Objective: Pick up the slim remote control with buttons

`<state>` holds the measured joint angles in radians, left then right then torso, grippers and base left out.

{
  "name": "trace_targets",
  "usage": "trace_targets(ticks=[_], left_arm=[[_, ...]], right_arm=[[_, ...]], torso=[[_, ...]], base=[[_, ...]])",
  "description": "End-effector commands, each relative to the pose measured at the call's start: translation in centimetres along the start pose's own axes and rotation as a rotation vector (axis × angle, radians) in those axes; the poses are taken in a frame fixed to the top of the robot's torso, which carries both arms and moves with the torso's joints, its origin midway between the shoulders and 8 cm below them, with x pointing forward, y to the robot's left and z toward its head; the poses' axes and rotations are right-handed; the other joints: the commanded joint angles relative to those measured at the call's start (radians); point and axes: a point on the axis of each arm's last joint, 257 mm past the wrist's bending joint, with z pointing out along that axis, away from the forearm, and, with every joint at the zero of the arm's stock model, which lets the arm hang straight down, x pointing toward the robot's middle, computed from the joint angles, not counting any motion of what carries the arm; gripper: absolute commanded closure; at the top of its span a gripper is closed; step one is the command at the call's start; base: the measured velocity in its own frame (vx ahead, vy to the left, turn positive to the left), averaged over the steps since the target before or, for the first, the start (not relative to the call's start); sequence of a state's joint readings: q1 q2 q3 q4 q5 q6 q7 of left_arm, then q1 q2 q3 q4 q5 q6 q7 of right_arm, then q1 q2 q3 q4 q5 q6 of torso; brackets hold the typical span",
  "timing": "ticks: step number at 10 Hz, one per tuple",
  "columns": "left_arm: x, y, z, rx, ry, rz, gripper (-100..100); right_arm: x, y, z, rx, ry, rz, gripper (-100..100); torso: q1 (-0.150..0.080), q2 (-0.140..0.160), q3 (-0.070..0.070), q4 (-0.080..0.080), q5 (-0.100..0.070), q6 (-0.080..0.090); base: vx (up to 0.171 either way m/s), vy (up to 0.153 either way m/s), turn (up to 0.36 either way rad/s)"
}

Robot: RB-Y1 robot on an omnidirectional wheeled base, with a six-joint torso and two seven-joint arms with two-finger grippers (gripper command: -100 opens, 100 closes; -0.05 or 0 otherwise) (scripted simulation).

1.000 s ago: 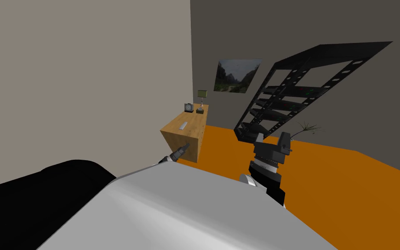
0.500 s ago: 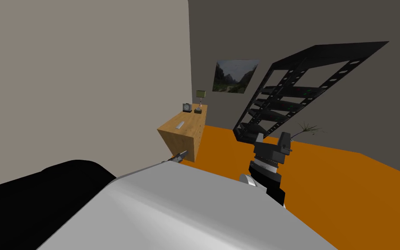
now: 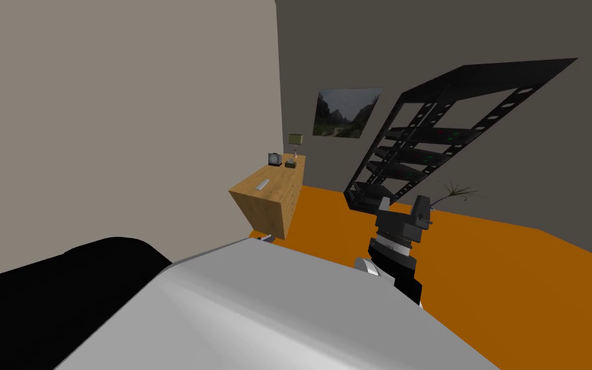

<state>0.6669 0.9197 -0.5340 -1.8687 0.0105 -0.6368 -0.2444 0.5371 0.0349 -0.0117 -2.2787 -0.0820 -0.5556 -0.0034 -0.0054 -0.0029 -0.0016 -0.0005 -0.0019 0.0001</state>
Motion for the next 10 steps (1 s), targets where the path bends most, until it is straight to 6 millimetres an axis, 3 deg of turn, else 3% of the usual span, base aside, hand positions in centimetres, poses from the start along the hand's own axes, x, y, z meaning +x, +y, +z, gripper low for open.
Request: trace_targets(ticks=[1,3,4,6,9,10], left_arm=[[1.9,2.1,-1.9,-0.055,0.064,-0.014,-100],[1.8,2.7,-2.8,-0.072,0.1,0.01,-100],[3.5,4.2,-4.7,-0.121,0.146,-0.011,-100],[3.3,4.6,-5.5,-0.135,0.175,0.009,-100],[5.8,7.8,-10.6,-0.253,0.286,-0.014,-100],[5.4,8.2,-11.5,-0.267,0.312,0.006,-100]], right_arm=[[0.0,0.0,0.0,0.0,0.0,0.0,0],[0.0,0.0,0.0,0.0,0.0,0.0,0],[0.0,0.0,0.0,0.0,0.0,0.0,0],[0.0,0.0,0.0,0.0,0.0,0.0,0],[0.0,0.0,0.0,0.0,0.0,0.0,0],[0.0,0.0,0.0,0.0,0.0,0.0,0]], torso=[[0.0,0.0,0.0,0.0,0.0,0.0],[0.0,-0.002,-0.001,0.0,0.0,0.0],[0.003,0.0,0.0,0.0,0.001,0.0],[0.002,-0.001,-0.001,0.0,0.0,0.0],[0.003,-0.003,-0.002,-0.001,0.001,0.0],[0.002,-0.005,-0.003,-0.001,0.001,0.0]], base=[[0.064,-0.101,0.027],[0.041,-0.074,0.008],[0.044,-0.071,0.01],[0.043,-0.048,0.014],[0.085,-0.061,0.012],[0.093,-0.073,0.011]])
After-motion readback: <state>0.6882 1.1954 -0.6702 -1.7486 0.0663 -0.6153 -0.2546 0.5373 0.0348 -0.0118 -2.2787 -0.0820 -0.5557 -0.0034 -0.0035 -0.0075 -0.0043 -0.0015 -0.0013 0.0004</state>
